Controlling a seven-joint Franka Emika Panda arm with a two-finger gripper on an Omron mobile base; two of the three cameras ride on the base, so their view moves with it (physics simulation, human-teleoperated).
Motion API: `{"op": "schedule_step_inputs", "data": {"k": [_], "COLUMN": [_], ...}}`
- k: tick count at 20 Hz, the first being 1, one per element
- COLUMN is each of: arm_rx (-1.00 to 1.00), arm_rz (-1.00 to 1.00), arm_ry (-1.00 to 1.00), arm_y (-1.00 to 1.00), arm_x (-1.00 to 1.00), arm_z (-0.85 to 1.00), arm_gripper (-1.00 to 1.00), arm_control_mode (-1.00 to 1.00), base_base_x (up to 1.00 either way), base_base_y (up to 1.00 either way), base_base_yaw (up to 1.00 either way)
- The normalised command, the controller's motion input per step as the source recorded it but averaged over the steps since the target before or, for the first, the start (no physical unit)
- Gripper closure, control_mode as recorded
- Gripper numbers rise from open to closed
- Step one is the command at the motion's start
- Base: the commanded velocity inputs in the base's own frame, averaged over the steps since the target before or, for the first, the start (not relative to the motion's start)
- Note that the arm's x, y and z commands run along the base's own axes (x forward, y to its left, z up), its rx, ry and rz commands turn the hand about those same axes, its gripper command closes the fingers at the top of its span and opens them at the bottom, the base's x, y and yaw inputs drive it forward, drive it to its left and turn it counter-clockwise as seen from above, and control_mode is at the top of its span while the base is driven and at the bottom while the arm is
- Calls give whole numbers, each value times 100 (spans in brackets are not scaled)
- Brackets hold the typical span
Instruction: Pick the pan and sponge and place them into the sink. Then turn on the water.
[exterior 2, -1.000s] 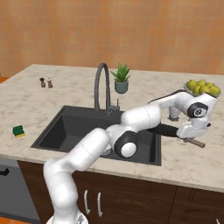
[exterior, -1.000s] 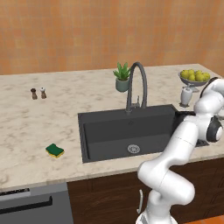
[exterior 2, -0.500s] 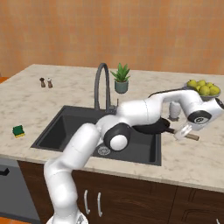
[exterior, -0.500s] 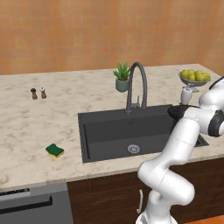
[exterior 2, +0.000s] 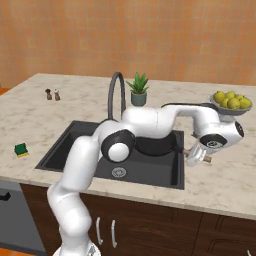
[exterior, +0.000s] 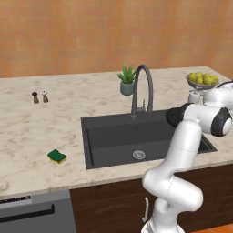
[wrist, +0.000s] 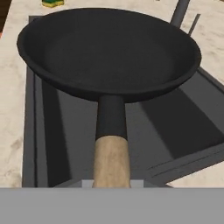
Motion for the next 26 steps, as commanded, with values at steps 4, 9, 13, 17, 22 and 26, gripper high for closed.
{"op": "schedule_step_inputs", "data": {"k": [4,9,13,17,22,26], "arm_rx": [0,0,0,10,0,0], "arm_rz": [3,3,4,19,21,8], "arm_ry": [1,5,12,18,14,9], "arm_y": [7,45,53,46,60,42], "arm_x": [0,0,0,0,0,4], "arm_z": [-1,-15,-4,-2,-30,-29], "arm_gripper": [100,100,100,100,100,100], "arm_control_mode": [-100,-100,-100,-100,-100,-100], "base_base_x": [0,0,0,0,0,0], "base_base_y": [0,0,0,0,0,0], "base_base_yaw": [0,0,0,0,0,0]}}
